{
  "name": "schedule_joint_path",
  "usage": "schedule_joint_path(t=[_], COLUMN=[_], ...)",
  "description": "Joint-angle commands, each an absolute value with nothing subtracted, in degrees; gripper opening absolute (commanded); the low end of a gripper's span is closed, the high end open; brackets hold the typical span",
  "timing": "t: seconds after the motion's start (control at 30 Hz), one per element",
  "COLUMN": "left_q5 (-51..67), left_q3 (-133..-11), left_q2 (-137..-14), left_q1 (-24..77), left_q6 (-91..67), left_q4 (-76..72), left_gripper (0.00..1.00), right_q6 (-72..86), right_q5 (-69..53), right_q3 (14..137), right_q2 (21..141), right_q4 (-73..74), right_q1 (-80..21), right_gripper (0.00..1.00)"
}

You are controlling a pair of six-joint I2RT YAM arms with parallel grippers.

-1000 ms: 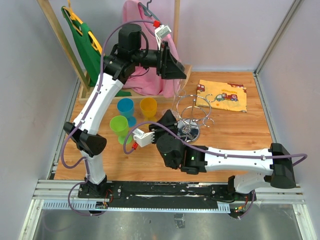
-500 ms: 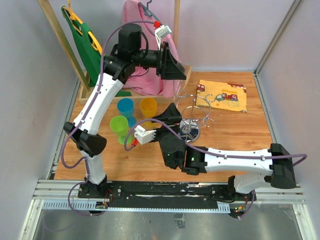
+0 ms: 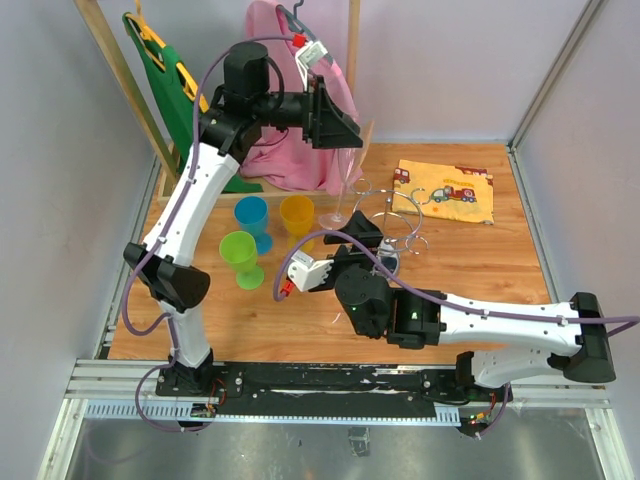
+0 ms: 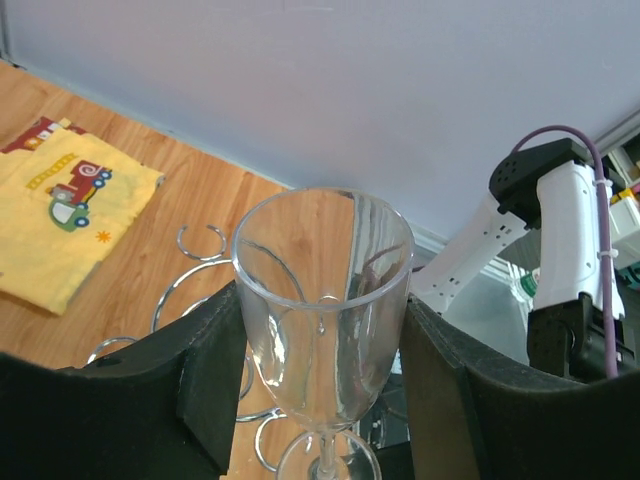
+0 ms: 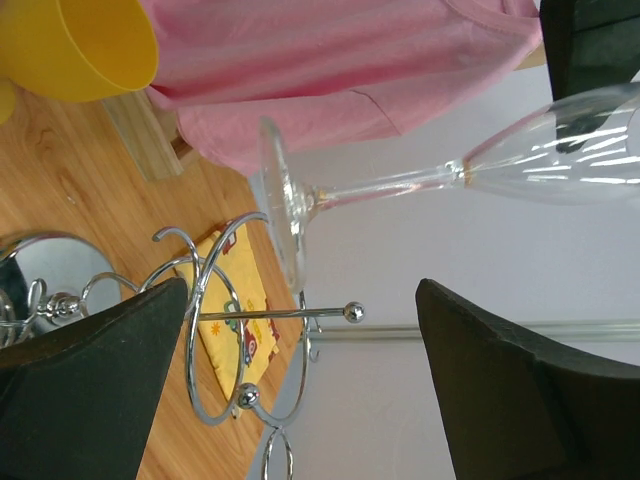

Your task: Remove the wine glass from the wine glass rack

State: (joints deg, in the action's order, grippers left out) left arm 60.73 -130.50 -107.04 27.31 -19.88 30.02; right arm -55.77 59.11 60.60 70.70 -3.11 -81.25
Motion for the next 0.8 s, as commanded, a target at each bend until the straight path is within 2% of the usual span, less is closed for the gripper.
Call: schedule_joint_path(t=[0.0,0.47,0.63,0.77], left_q5=[62.8,58.7,53.8,48.8], left_q3=[-130.6,-126.4,-123.2,-117.7], left_q2=[-104.0,-98.1,-93.8,-89.2], left_q1=[24.3,18.7,18.8,18.8], left_q6=[-22.6,-11.7,-6.4,-2.4], left_q4=[25.5,33.4,35.7,36.2], left_gripper=[0.0,0.0,0.0,0.0], right_q6=[-47.0,-39.7,-30.0,-19.3], right_q5=[56.9,54.9,57.0,56.1], right_q3=[64.0,71.9,78.2,87.8], right_q2=[68.1,61.7,59.6,60.7], right_q4=[3.1,0.3,2.4,12.9], right_q1=[-83.4,-82.5,-76.1,-67.7], right_gripper=[0.98,0.98,0.98,0.98])
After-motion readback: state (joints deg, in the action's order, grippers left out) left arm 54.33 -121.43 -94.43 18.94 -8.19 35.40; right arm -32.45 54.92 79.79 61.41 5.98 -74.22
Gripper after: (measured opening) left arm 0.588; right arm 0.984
